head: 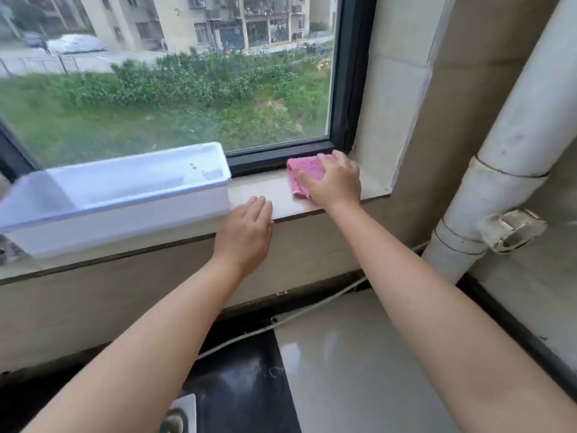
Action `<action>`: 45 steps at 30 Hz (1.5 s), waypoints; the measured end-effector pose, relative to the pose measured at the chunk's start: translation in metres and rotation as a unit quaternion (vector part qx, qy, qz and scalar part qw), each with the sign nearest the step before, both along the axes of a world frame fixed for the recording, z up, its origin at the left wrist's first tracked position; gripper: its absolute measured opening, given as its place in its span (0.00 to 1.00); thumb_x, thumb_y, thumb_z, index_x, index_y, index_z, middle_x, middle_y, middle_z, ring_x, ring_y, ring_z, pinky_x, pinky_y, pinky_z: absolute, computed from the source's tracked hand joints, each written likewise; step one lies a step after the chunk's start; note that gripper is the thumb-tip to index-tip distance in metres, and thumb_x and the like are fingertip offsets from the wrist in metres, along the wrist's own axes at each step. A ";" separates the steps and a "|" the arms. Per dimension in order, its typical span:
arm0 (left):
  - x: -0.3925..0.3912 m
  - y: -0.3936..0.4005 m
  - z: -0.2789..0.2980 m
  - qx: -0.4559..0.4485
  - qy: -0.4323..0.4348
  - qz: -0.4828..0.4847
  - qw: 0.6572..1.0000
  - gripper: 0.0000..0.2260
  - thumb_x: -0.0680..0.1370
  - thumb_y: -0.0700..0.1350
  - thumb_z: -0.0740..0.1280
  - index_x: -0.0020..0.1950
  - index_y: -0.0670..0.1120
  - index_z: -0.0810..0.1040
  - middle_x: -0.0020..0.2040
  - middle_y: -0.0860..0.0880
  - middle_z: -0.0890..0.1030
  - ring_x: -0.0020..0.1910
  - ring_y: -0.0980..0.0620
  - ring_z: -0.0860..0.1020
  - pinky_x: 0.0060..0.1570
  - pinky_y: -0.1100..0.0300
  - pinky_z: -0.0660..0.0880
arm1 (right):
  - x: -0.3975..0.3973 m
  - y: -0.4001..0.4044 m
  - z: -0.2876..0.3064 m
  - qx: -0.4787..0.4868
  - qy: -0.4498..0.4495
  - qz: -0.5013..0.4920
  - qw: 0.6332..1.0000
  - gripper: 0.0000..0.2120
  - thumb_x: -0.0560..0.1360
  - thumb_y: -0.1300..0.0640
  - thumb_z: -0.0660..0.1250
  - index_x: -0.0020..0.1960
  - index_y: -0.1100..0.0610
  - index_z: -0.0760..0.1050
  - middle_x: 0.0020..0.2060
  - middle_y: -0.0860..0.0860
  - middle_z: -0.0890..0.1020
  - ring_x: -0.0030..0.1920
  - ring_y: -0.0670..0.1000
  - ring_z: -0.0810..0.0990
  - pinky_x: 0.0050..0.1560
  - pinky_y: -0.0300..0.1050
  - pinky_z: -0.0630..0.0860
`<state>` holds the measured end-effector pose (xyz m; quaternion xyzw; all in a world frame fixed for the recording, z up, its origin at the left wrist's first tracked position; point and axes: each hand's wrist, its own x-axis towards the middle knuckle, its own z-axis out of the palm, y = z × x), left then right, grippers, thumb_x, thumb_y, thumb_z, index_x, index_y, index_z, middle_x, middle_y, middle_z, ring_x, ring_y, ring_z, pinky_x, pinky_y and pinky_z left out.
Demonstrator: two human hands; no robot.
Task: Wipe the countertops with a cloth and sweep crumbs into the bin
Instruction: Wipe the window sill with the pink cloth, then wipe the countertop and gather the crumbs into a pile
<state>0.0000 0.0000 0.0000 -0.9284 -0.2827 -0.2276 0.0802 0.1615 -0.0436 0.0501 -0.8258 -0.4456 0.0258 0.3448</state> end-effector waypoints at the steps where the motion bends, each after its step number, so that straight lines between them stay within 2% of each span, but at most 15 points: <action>1: 0.002 0.002 -0.002 0.008 -0.012 0.003 1.000 0.17 0.73 0.41 0.54 0.48 0.33 0.79 0.47 0.36 0.82 0.45 0.37 0.81 0.41 0.47 0.78 | 0.003 0.006 0.001 -0.032 -0.007 -0.008 0.999 0.30 0.73 0.40 0.61 0.70 0.54 0.63 0.71 0.54 0.60 0.69 0.56 0.58 0.66 0.47 0.59; 5: 0.003 0.003 -0.001 0.035 -0.021 0.007 0.999 0.18 0.74 0.42 0.54 0.50 0.33 0.79 0.49 0.36 0.82 0.47 0.37 0.81 0.44 0.44 0.77 | 0.011 0.023 -0.007 -0.097 -0.056 -0.046 0.993 0.22 0.73 0.44 0.60 0.64 0.53 0.71 0.68 0.53 0.66 0.66 0.57 0.63 0.63 0.47 0.60; 10: 0.000 -0.002 0.002 -0.013 0.003 0.009 1.000 0.18 0.75 0.43 0.54 0.55 0.33 0.77 0.54 0.36 0.80 0.53 0.37 0.79 0.52 0.44 0.74 | 0.010 0.021 -0.012 0.004 -0.056 -0.026 0.998 0.13 0.74 0.57 0.60 0.55 0.60 0.77 0.55 0.59 0.77 0.57 0.59 0.71 0.49 0.44 0.66; 13: 0.000 -0.004 0.007 -0.057 0.041 0.048 0.996 0.20 0.81 0.46 0.51 0.70 0.39 0.63 0.71 0.42 0.64 0.71 0.46 0.61 0.69 0.55 0.55 | 0.001 -0.008 -0.013 0.157 -0.003 0.036 0.987 0.10 0.74 0.61 0.62 0.51 0.64 0.77 0.49 0.60 0.79 0.47 0.55 0.75 0.42 0.39 0.65; 15: -0.003 -0.008 0.011 -0.075 0.081 0.067 0.992 0.22 0.82 0.49 0.47 0.74 0.41 0.54 0.75 0.45 0.55 0.74 0.50 0.52 0.70 0.57 0.44 | -0.010 -0.039 -0.012 0.222 0.013 0.039 0.974 0.08 0.74 0.61 0.62 0.50 0.65 0.76 0.46 0.59 0.79 0.44 0.51 0.73 0.41 0.36 0.65; 18: -0.020 -0.032 0.006 -0.065 0.090 0.055 0.992 0.23 0.82 0.50 0.47 0.75 0.42 0.51 0.76 0.45 0.51 0.74 0.50 0.47 0.70 0.55 0.39 | -0.030 -0.098 -0.020 0.240 0.013 0.038 0.970 0.08 0.74 0.61 0.64 0.50 0.64 0.75 0.42 0.54 0.77 0.42 0.50 0.73 0.40 0.35 0.67; 21: -0.046 -0.077 -0.009 -0.086 0.060 -0.008 0.994 0.23 0.81 0.50 0.49 0.73 0.40 0.57 0.75 0.43 0.55 0.74 0.48 0.51 0.71 0.54 0.42 | -0.060 -0.161 -0.035 0.221 0.102 0.045 0.969 0.02 0.75 0.60 0.64 0.45 0.54 0.73 0.35 0.48 0.76 0.33 0.46 0.74 0.34 0.35 0.71; 24: -0.070 -0.124 -0.033 -0.123 0.068 -0.048 0.989 0.24 0.80 0.50 0.49 0.71 0.38 0.62 0.73 0.40 0.61 0.73 0.44 0.56 0.70 0.50 0.50 | -0.100 -0.222 -0.057 0.217 0.168 0.004 0.962 0.09 0.73 0.60 0.64 0.41 0.47 0.69 0.30 0.48 0.75 0.26 0.41 0.72 0.29 0.37 0.69; 27: -0.096 -0.165 -0.066 -0.147 0.119 -0.064 0.980 0.20 0.80 0.45 0.53 0.71 0.38 0.61 0.73 0.42 0.59 0.73 0.46 0.54 0.69 0.52 0.49 | -0.143 -0.279 -0.087 0.158 0.158 -0.038 0.974 0.06 0.72 0.62 0.65 0.46 0.52 0.72 0.41 0.48 0.79 0.35 0.41 0.75 0.36 0.37 0.72; 29: -0.113 -0.190 -0.087 -0.154 0.147 -0.088 0.973 0.17 0.80 0.44 0.54 0.66 0.38 0.66 0.70 0.41 0.65 0.70 0.45 0.59 0.65 0.52 0.54 | -0.173 -0.317 -0.114 0.110 0.149 -0.058 0.981 0.09 0.72 0.64 0.65 0.51 0.60 0.73 0.47 0.52 0.79 0.43 0.49 0.77 0.43 0.38 0.71; 32: -0.138 -0.220 -0.116 -0.197 0.176 -0.104 0.959 0.18 0.78 0.45 0.52 0.61 0.38 0.70 0.63 0.41 0.70 0.65 0.45 0.65 0.60 0.52 0.59 | -0.222 -0.362 -0.158 0.057 0.042 -0.040 0.997 0.16 0.66 0.67 0.63 0.54 0.65 0.75 0.49 0.60 0.81 0.46 0.58 0.78 0.47 0.34 0.65; 34: -0.151 -0.239 -0.136 -0.221 0.182 -0.111 0.952 0.19 0.76 0.45 0.51 0.61 0.37 0.70 0.63 0.40 0.71 0.63 0.43 0.67 0.59 0.51 0.60 | -0.254 -0.385 -0.192 0.014 -0.036 0.006 0.999 0.20 0.65 0.67 0.61 0.56 0.59 0.74 0.51 0.60 0.81 0.44 0.62 0.79 0.51 0.37 0.66; 39: -0.178 -0.269 -0.188 -0.243 0.146 -0.138 0.949 0.18 0.77 0.41 0.54 0.61 0.34 0.72 0.64 0.35 0.72 0.66 0.37 0.67 0.63 0.45 0.61 | -0.315 -0.417 -0.247 -0.102 -0.109 0.054 0.987 0.18 0.68 0.57 0.56 0.52 0.55 0.79 0.52 0.61 0.80 0.38 0.59 0.75 0.35 0.50 0.76; 42: -0.188 -0.282 -0.210 -0.251 0.120 -0.158 0.947 0.20 0.74 0.42 0.51 0.55 0.32 0.75 0.57 0.34 0.76 0.61 0.33 0.72 0.57 0.39 0.67 | -0.315 -0.430 -0.267 -0.133 -0.142 0.071 0.978 0.18 0.70 0.51 0.57 0.53 0.55 0.79 0.54 0.60 0.79 0.44 0.55 0.68 0.36 0.49 0.75; 45: -0.193 -0.288 -0.215 -0.244 0.103 -0.165 0.950 0.21 0.73 0.43 0.50 0.54 0.32 0.75 0.57 0.34 0.76 0.60 0.32 0.72 0.56 0.37 0.67 | -0.279 -0.431 -0.271 -0.127 -0.175 0.029 0.976 0.20 0.70 0.51 0.56 0.54 0.58 0.79 0.55 0.61 0.79 0.43 0.60 0.73 0.38 0.51 0.75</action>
